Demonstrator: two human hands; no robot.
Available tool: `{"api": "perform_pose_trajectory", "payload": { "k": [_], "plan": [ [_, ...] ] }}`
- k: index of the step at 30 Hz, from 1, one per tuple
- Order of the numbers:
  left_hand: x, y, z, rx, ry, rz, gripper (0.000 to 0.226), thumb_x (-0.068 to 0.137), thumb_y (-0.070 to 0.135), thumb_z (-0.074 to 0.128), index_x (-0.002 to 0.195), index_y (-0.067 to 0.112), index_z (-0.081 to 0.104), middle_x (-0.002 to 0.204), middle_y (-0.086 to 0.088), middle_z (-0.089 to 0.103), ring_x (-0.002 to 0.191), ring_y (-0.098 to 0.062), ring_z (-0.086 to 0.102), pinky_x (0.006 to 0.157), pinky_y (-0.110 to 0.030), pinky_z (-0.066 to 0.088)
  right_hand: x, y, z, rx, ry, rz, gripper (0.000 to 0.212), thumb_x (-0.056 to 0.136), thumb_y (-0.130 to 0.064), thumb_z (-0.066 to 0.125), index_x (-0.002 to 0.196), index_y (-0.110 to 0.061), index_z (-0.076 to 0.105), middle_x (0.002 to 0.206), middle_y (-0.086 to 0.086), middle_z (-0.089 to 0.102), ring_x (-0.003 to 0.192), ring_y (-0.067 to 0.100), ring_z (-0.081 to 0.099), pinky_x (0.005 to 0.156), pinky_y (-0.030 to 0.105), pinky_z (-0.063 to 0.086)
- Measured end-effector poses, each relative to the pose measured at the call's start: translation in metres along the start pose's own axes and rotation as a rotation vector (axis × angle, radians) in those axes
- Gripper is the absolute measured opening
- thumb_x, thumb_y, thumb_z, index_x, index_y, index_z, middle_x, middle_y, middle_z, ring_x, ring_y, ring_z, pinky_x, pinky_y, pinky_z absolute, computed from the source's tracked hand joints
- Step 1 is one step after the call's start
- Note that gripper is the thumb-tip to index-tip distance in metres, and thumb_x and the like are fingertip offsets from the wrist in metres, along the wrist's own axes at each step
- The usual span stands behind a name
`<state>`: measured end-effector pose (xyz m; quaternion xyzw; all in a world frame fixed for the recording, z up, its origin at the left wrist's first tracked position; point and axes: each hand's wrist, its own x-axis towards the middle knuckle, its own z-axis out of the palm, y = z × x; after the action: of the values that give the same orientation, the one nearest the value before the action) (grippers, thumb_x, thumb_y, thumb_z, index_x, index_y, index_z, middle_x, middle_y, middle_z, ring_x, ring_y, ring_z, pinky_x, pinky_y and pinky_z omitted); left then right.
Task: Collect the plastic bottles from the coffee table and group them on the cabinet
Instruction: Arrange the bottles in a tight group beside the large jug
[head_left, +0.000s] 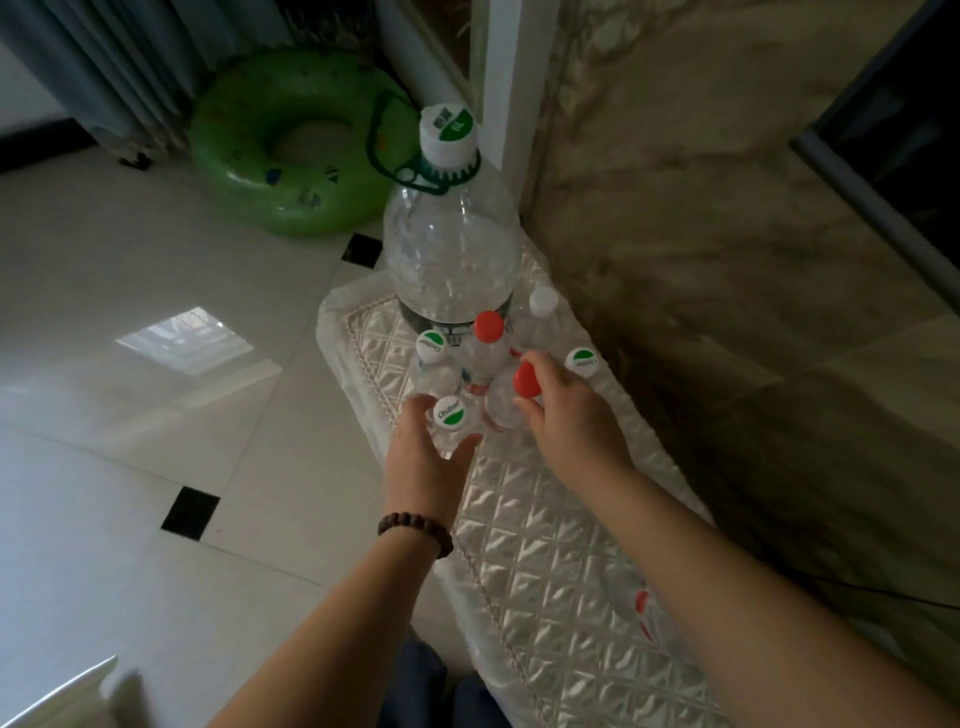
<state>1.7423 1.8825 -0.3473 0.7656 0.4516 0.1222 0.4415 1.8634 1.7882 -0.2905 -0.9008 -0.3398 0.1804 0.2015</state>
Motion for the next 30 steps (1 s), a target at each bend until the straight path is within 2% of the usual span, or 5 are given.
{"api": "perform_pose_trajectory", "payload": {
  "k": [6,10,15,20,30],
  "plan": [
    [0.005,0.000,0.008,0.000,-0.017,-0.002,0.052,0.073,0.025,0.078,0.116,0.022,0.048,0.116,0.004,0.049,0.094,-0.009,0.049,0.075,-0.022,0.040,0.016,0.009,0.016,0.004,-0.036,0.034,0.040,0.094,-0.023,0.053,0.131,-0.021,0.040,0.123,0.011,0.056,0.108,0.029,0.056,0.082,0.038,0.047],
    [0.006,0.000,0.009,0.007,-0.018,0.005,0.052,0.074,0.026,0.078,0.116,0.022,0.048,0.115,0.001,0.052,0.093,-0.010,0.050,0.074,-0.023,0.041,0.015,0.011,0.008,0.025,-0.063,-0.012,0.055,0.090,-0.025,0.060,0.140,-0.022,0.038,0.139,0.005,0.048,0.123,0.023,0.048,0.096,0.035,0.044],
    [0.006,-0.001,0.007,0.018,-0.038,0.001,0.051,0.075,0.027,0.076,0.118,0.023,0.047,0.118,0.005,0.051,0.097,-0.008,0.049,0.078,-0.024,0.041,0.010,0.031,-0.023,-0.001,0.277,-0.101,0.063,0.079,-0.029,0.073,0.135,-0.015,0.048,0.142,0.012,0.044,0.130,0.027,0.040,0.101,0.032,0.036],
    [0.005,0.000,0.005,0.009,-0.021,-0.012,0.051,0.077,0.025,0.075,0.120,0.022,0.047,0.119,0.004,0.051,0.098,-0.008,0.050,0.082,-0.026,0.043,0.020,0.062,-0.017,0.062,0.039,0.124,0.059,0.081,-0.029,0.071,0.134,-0.018,0.047,0.132,0.010,0.056,0.120,0.030,0.052,0.097,0.038,0.045],
    [0.007,-0.001,0.006,0.007,-0.006,0.019,0.053,0.077,0.027,0.074,0.121,0.025,0.045,0.114,0.012,0.048,0.106,-0.011,0.051,0.082,-0.026,0.042,0.041,0.052,-0.013,-0.007,-0.023,0.054,0.043,0.093,-0.023,0.056,0.134,-0.019,0.044,0.124,0.012,0.061,0.111,0.030,0.057,0.087,0.045,0.049]
  ]
}}
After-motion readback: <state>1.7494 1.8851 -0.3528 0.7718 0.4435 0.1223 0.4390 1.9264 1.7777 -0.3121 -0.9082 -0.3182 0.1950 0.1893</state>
